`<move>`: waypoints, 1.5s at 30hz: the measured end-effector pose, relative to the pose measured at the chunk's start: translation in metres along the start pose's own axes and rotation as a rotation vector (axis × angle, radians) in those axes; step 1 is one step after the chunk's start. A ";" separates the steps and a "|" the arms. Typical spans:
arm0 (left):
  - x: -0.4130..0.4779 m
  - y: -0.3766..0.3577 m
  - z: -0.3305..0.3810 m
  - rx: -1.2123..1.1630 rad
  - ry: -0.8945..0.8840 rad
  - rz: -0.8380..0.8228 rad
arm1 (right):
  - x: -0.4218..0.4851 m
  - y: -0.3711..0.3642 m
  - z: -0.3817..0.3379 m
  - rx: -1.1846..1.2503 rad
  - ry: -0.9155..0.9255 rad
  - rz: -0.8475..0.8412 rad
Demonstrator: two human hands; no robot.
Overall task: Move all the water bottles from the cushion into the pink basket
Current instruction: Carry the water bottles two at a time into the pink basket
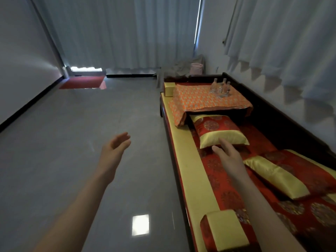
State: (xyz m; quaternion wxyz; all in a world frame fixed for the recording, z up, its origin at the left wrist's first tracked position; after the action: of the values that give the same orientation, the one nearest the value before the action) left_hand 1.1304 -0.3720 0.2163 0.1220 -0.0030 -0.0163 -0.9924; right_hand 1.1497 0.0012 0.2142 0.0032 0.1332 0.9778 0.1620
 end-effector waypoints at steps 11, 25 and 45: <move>0.251 -0.019 -0.011 0.269 -0.098 -0.089 | 0.213 -0.107 0.006 -0.153 0.003 -0.026; 0.632 -0.104 -0.007 0.737 -0.385 -0.429 | 0.527 -0.225 -0.031 -0.425 0.063 -0.007; 1.010 -0.478 -0.022 0.487 -0.421 -0.829 | 0.897 -0.150 0.008 -0.445 -0.069 0.452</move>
State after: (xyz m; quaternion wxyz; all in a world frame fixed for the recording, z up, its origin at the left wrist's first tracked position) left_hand 0.0342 -0.1538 0.1891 -0.2895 -0.1671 -0.2703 -0.9029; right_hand 0.2465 0.1013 0.1922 0.0293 0.3487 0.8632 0.3640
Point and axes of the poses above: each hand's wrist, its own x-axis towards the middle knuckle, its own y-axis out of the back of the hand, z = x × y, the point moved 8 cm from there along x, towards the middle knuckle, and after that the axes turned 1 degree about x, right-handed, at the moved point
